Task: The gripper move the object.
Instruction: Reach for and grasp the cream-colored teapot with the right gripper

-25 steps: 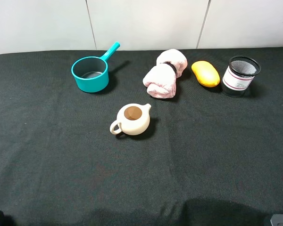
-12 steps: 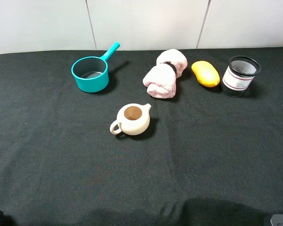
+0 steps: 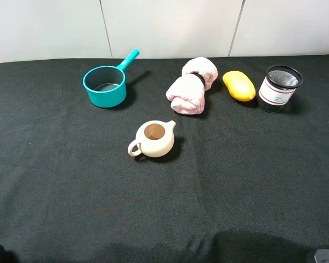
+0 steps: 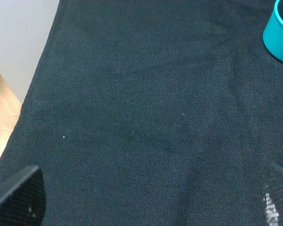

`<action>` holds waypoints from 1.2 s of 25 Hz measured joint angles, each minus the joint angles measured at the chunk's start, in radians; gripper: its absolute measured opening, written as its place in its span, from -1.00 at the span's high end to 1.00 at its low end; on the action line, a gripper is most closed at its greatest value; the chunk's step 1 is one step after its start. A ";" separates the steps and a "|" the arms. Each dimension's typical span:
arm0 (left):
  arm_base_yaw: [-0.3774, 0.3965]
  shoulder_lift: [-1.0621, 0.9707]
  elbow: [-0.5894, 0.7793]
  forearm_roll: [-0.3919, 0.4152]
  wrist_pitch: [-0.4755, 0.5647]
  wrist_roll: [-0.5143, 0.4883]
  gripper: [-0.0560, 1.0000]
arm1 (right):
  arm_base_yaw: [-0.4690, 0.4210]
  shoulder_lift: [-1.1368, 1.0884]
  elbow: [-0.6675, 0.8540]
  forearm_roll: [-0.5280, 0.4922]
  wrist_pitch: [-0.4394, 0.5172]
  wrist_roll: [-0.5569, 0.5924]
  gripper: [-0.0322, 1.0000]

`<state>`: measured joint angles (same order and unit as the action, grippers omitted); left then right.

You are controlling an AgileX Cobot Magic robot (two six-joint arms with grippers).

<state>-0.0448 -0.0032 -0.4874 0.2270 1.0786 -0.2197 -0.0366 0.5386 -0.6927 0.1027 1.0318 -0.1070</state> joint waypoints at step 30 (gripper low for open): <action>0.000 0.000 0.000 0.000 0.000 0.000 -0.82 | 0.000 0.810 -0.445 0.013 0.113 -0.032 -0.41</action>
<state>-0.0448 -0.0032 -0.4874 0.2270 1.0786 -0.2197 -0.0366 1.3482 -1.1381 0.1157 1.1443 -0.1395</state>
